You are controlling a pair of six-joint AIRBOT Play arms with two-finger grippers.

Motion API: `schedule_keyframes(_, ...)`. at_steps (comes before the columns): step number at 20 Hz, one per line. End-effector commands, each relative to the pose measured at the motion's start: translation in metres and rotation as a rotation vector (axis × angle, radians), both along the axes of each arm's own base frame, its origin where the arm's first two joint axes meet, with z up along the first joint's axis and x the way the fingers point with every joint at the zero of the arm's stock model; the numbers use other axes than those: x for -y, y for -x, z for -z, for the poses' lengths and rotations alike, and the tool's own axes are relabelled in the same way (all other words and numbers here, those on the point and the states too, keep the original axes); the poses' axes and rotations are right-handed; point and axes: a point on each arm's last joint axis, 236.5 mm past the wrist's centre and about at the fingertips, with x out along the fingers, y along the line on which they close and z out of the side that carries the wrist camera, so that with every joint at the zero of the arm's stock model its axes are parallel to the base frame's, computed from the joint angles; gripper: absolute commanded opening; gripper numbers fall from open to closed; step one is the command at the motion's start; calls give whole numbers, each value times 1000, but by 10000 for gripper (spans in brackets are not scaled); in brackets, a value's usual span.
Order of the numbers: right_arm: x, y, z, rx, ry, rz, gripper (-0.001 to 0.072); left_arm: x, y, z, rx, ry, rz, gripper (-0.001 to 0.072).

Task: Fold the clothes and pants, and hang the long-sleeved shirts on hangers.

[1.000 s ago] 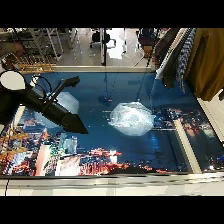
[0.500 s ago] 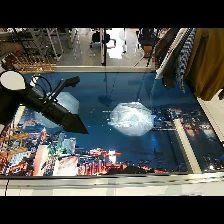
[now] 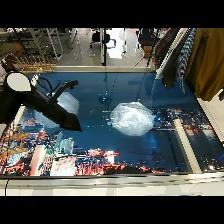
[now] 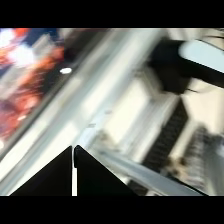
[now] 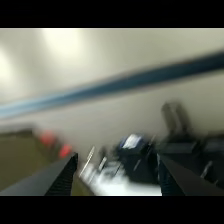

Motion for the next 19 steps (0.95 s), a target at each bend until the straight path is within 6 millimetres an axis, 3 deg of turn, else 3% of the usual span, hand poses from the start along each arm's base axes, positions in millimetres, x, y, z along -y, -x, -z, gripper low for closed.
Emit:
schedule_keyframes(1,-133,-134,135,-444,-242,-645,536,-106,-49,28,158,-469,-322,15)
schedule_keyframes(3,-226,-167,227,-721,-410,-970,449,-170,-74,1,336,-664,-541,16)
schedule_keyframes(5,-307,-181,297,-941,-468,-1197,409,-196,-93,-43,533,-668,-706,16)
schedule_keyframes(6,-338,-190,325,-1024,-421,-1274,255,-197,-98,-60,601,-635,-736,16)
schedule_keyframes(7,-360,-201,347,-1080,-335,-1318,27,-195,-101,-72,643,-601,-759,16)
schedule_keyframes(8,-377,-213,364,-1121,-224,-1342,28,-193,-102,-79,667,-572,-782,16)
schedule_keyframes(10,-399,-232,378,-1150,-53,-1353,29,-191,-103,-82,670,-550,-812,16)
schedule_keyframes(14,-436,-251,364,-1050,61,-1386,26,-191,-103,-82,670,-551,-813,16)
schedule_keyframes(19,-450,-251,360,-1029,79,-1412,26,-191,-103,-82,670,-551,-813,15)
